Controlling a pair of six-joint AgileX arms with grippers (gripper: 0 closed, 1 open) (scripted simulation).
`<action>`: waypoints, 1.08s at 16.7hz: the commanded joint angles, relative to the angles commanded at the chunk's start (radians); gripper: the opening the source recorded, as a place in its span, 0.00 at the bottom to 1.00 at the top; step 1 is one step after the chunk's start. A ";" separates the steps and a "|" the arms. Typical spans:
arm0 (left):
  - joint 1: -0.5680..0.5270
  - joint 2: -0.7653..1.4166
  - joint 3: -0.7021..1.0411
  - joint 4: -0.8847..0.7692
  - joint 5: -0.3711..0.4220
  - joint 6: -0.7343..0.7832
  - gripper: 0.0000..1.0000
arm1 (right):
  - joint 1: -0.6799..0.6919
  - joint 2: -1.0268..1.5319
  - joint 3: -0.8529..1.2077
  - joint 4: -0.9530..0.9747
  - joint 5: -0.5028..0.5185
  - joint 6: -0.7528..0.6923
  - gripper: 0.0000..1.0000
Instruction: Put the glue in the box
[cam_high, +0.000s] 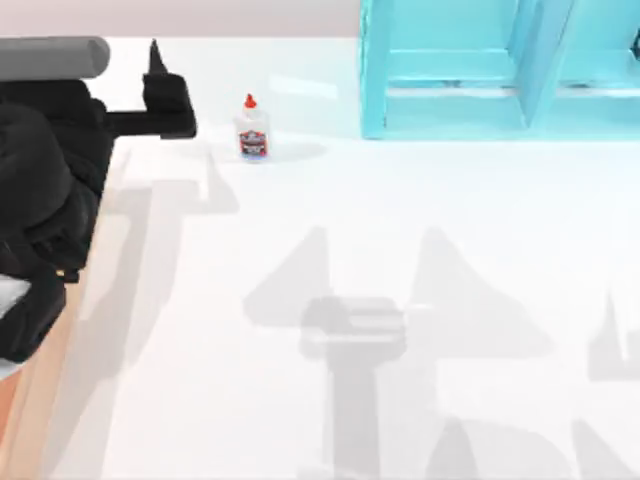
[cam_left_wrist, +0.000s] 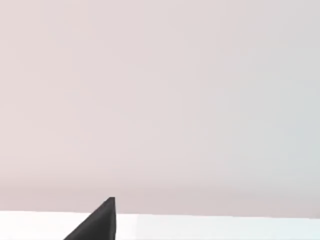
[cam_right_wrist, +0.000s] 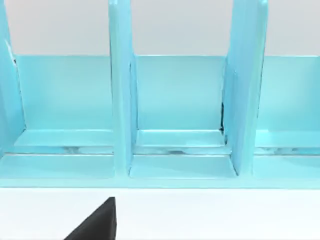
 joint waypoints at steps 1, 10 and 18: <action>-0.021 0.092 0.035 0.062 -0.021 0.003 1.00 | 0.000 0.000 0.000 0.000 0.000 0.000 1.00; -0.178 0.786 0.277 0.506 -0.172 0.011 1.00 | 0.000 0.000 0.000 0.000 0.000 0.000 1.00; -0.233 1.046 0.355 0.657 -0.228 0.000 1.00 | 0.000 0.000 0.000 0.000 0.000 0.000 1.00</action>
